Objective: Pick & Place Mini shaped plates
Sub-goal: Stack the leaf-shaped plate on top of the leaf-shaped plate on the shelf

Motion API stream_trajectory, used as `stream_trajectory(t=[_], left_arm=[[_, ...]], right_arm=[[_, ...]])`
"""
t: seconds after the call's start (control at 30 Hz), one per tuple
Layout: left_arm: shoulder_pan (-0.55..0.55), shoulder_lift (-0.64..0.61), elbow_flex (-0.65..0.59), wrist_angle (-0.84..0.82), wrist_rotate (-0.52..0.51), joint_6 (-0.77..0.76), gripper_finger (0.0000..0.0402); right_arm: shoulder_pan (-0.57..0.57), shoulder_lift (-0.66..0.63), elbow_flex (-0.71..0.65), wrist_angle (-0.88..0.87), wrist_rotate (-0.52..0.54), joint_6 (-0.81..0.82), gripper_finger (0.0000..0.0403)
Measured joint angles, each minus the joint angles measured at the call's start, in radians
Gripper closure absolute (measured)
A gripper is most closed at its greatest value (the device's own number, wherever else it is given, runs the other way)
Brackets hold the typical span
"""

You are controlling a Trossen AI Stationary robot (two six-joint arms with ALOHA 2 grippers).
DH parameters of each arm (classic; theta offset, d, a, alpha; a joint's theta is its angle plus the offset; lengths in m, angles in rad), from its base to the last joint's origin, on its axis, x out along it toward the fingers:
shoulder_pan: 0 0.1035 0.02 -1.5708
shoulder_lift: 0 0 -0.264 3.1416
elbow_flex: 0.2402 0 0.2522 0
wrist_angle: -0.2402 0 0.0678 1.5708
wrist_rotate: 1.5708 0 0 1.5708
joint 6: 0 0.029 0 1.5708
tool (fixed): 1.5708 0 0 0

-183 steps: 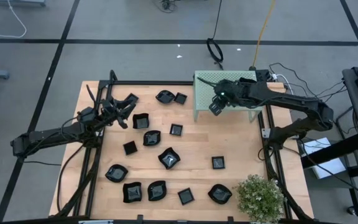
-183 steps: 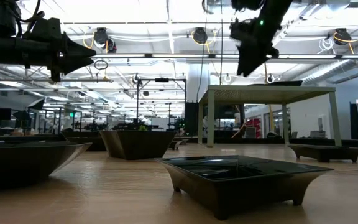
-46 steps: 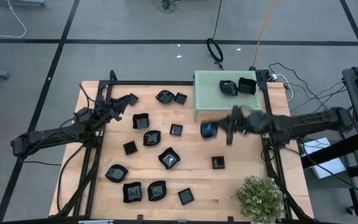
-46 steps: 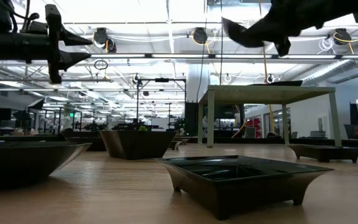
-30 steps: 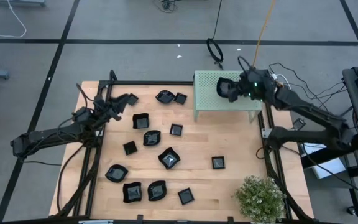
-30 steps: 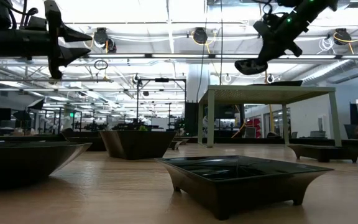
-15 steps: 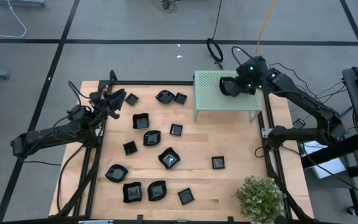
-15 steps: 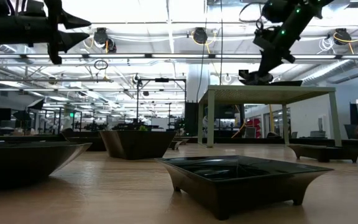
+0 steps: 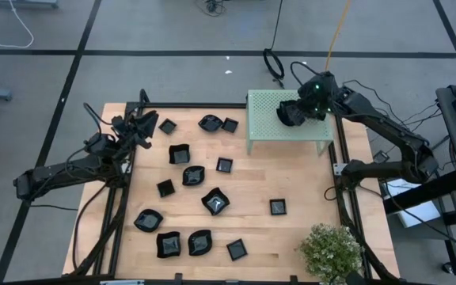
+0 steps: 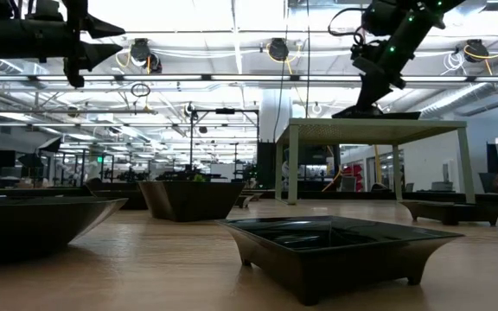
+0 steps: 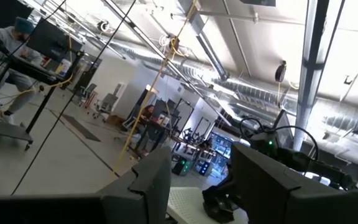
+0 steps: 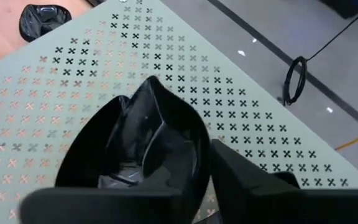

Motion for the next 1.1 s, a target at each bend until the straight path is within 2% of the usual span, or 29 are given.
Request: stream_trajectory(t=[0.17, 0.3, 0.57, 0.67, 0.73, 1.1], left_arm=[[0.0, 0.0, 0.0, 0.003, -0.002, -0.001, 0.0231], [0.0, 0.0, 0.0, 0.003, -0.002, -0.001, 0.0231], [0.0, 0.0, 0.0, 0.003, 0.006, 0.034, 0.0231], [0.0, 0.0, 0.0, 0.003, 0.006, 0.053, 0.0231], [0.0, 0.0, 0.0, 0.003, 0.006, 0.064, 0.0231], [0.0, 0.0, 0.0, 0.003, 0.009, 0.044, 0.0231]], right_arm=[[0.0, -0.028, 0.0, 0.057, 0.005, -0.024, 0.0293], [0.001, -0.08, 0.0, 0.104, 0.03, -0.024, 0.0261], [0.082, -0.167, 0.0, 0.089, 0.075, -0.045, 0.026], [0.095, -0.151, 0.0, 0.069, 0.204, 0.008, 0.0265], [0.093, -0.127, 0.0, 0.047, 0.24, 0.05, 0.0264], [0.076, 0.017, 0.0, 0.028, 0.236, 0.09, 0.0216]])
